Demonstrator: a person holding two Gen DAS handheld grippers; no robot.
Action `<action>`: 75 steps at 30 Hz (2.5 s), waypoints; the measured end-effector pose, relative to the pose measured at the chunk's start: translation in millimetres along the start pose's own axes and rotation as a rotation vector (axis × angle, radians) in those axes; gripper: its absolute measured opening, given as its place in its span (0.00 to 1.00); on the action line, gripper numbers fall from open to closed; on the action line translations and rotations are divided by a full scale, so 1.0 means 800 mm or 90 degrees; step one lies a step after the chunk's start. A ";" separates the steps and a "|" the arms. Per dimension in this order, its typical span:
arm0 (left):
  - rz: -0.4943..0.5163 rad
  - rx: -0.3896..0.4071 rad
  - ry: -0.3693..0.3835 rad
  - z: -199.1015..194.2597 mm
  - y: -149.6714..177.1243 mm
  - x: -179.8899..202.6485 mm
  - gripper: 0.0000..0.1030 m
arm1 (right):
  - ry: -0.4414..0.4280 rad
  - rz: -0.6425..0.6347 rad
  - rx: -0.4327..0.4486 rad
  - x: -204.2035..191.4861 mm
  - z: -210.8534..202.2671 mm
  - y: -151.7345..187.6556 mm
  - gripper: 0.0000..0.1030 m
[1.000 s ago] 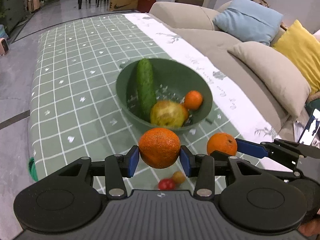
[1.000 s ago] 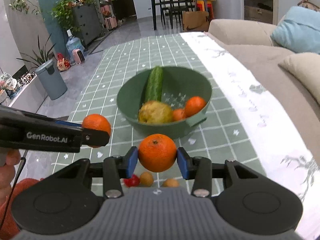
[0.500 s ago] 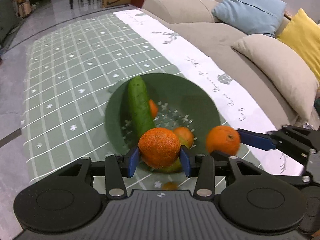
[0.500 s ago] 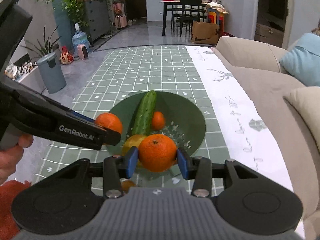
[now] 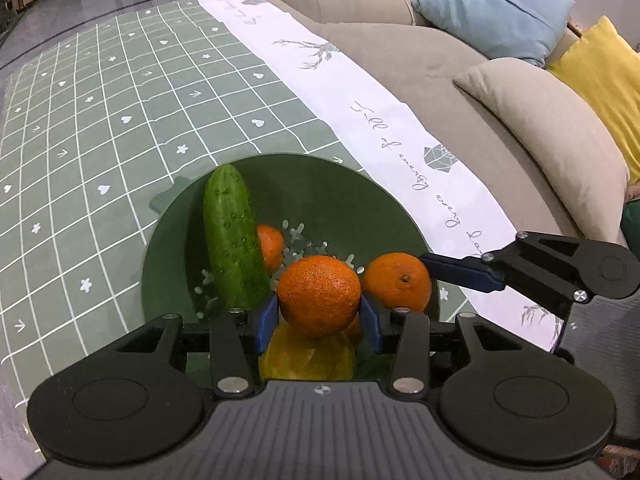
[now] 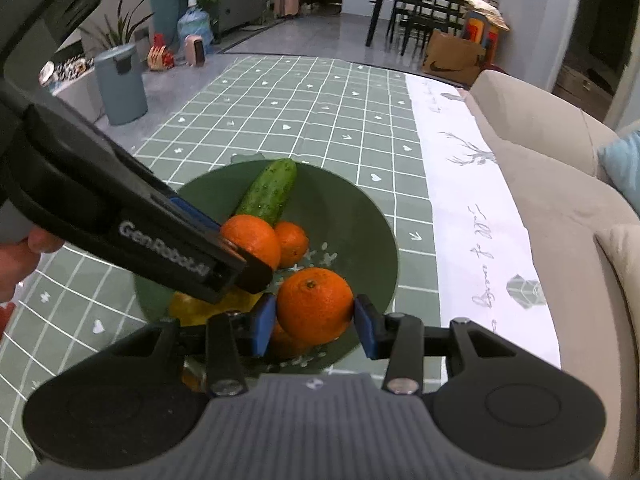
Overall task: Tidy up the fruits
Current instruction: 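Carry both held tangerines over the green colander, then open the left tool over the colander while the right tool opens, dropping tangerines, then withdraw both tools toward the red cherry tomato and small brown fruits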
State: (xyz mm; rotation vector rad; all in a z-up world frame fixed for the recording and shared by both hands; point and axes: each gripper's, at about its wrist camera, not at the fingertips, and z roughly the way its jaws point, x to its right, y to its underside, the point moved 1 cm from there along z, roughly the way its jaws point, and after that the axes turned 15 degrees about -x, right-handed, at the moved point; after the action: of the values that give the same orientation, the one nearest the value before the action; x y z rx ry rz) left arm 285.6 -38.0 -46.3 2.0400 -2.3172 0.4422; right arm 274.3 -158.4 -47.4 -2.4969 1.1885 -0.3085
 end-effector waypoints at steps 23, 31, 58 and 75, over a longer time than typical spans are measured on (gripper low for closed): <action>-0.006 -0.013 -0.031 0.021 -0.012 -0.006 0.65 | 0.012 -0.032 -0.032 0.000 0.040 -0.013 0.42; 0.018 0.016 -0.062 -0.006 0.004 0.003 0.69 | 0.024 -0.029 -0.017 -0.010 0.017 -0.011 0.66; -0.011 0.197 -0.094 -0.116 0.152 0.010 0.70 | 0.044 0.084 0.031 -0.088 -0.092 0.092 0.90; -0.035 0.127 -0.043 -0.054 0.234 0.000 0.76 | 0.025 0.211 0.034 -0.116 -0.085 0.190 0.91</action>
State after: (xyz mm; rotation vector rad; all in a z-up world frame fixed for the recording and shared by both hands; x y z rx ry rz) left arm 95.5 -9.0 -41.3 2.2323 -2.3342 0.6353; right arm 86.2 -189.6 -51.5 -2.2085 1.5596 -0.2953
